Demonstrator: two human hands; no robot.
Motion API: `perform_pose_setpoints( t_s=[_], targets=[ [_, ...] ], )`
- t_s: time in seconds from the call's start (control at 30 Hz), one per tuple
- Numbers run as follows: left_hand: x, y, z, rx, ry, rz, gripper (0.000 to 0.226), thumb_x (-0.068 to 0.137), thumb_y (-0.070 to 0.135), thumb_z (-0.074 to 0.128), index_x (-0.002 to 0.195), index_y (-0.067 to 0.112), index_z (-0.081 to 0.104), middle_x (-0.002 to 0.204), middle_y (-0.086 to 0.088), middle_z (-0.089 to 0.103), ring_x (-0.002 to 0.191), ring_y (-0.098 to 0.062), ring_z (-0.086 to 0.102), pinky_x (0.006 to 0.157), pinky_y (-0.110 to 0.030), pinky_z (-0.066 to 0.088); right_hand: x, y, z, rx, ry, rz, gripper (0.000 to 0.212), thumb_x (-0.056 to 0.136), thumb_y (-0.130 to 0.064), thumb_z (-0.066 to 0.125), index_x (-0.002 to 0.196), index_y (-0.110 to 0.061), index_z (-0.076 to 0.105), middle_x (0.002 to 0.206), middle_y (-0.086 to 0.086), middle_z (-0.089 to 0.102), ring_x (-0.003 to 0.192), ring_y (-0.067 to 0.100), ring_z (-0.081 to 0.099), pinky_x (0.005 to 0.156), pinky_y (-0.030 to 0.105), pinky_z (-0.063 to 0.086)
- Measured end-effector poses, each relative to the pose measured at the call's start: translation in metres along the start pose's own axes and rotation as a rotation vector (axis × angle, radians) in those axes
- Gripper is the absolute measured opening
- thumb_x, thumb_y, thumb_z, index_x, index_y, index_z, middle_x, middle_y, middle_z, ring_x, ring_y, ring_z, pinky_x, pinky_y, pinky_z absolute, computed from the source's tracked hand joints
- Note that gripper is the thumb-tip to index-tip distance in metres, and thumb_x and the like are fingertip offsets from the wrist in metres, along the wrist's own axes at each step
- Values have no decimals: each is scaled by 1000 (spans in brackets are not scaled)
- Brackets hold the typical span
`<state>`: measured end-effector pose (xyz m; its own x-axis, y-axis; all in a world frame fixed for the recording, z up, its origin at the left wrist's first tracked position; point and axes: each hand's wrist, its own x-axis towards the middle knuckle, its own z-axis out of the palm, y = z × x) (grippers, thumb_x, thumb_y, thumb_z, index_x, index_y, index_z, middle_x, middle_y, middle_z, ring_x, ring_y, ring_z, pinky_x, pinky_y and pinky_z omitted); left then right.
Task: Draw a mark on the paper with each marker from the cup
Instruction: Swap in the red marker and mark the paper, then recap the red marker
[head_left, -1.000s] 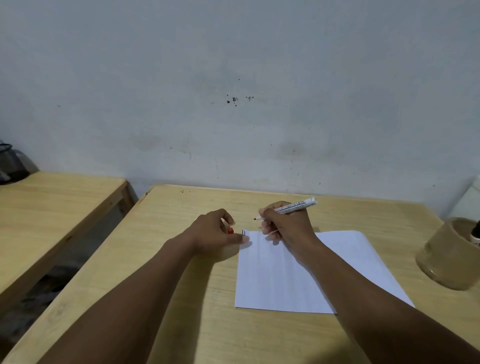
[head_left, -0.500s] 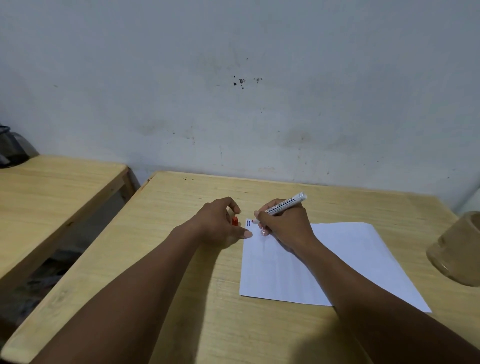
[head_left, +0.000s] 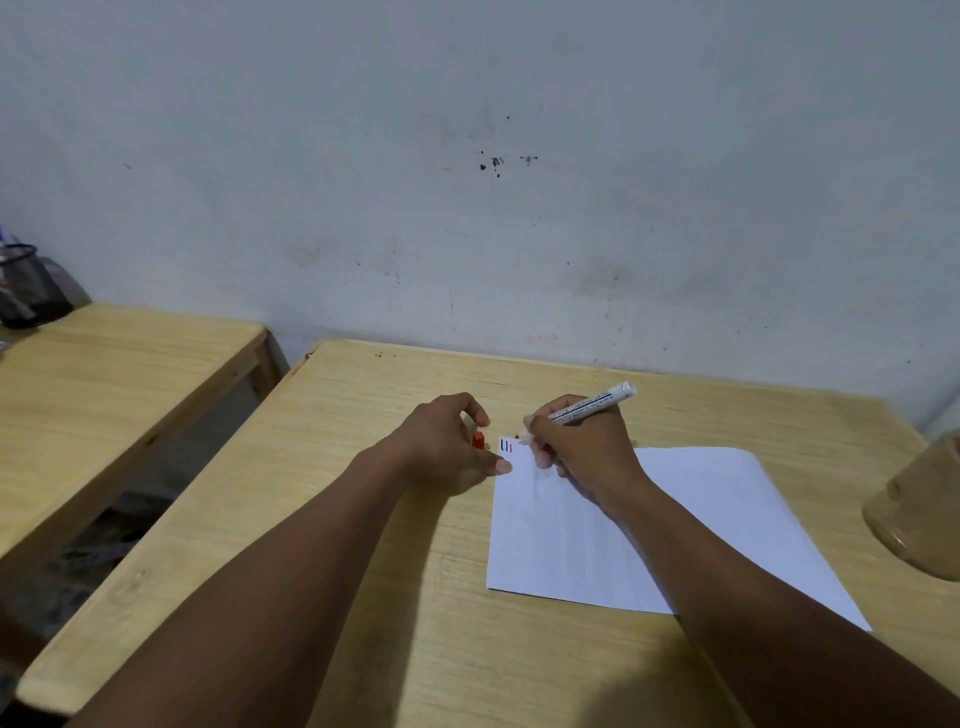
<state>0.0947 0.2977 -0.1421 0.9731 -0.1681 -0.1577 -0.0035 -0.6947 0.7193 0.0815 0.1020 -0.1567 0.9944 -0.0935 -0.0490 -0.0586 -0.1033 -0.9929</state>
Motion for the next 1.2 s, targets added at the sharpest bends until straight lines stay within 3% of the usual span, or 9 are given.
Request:
perform_pose_setpoints(
  t_s=[0.2,0.33,0.5,0.7,0.97,1.2],
  targets=[
    [-5,-4,-6,-140,59,50,10,83,26,81,81,17,78,71,2,76,67,-13,70,69,-30,58,2,-23,-10,286,110,149,17,86,-26,82,85,-15,68,57,1,62,42,11,48,41,19,31],
    [-11,11,-19,-413,91,60,15,88,20,79,91,5,78,80,-3,74,67,-14,63,61,-20,49,-2,-51,-29,415,87,114,14,90,-19,77,87,-10,67,64,6,62,43,11,53,39,20,34],
    [-7,49,-23,-669,-11,84,17,97,26,67,98,15,80,93,5,79,76,-13,67,74,-29,45,-19,-86,-62,547,20,174,12,92,-14,54,84,-9,61,71,13,65,44,17,59,51,27,35],
    [-6,109,11,-852,-94,140,16,98,17,66,96,8,79,87,-1,77,68,-16,66,69,-26,51,-39,-97,-101,487,69,83,15,93,-14,59,81,-6,63,61,10,68,43,17,60,47,26,39],
    [-2,167,49,-890,-134,197,16,94,14,70,101,2,78,93,-9,79,68,-16,68,72,-27,53,-55,-94,-145,464,171,-9,18,95,-12,62,81,-2,67,65,12,69,47,17,64,47,25,41],
    [-1,209,68,-842,-87,279,11,91,14,74,90,4,77,80,-7,78,66,-16,70,67,-26,56,-58,-94,-169,628,185,-33,18,99,-17,67,89,-2,66,64,10,71,51,16,70,48,23,51]
  ],
)
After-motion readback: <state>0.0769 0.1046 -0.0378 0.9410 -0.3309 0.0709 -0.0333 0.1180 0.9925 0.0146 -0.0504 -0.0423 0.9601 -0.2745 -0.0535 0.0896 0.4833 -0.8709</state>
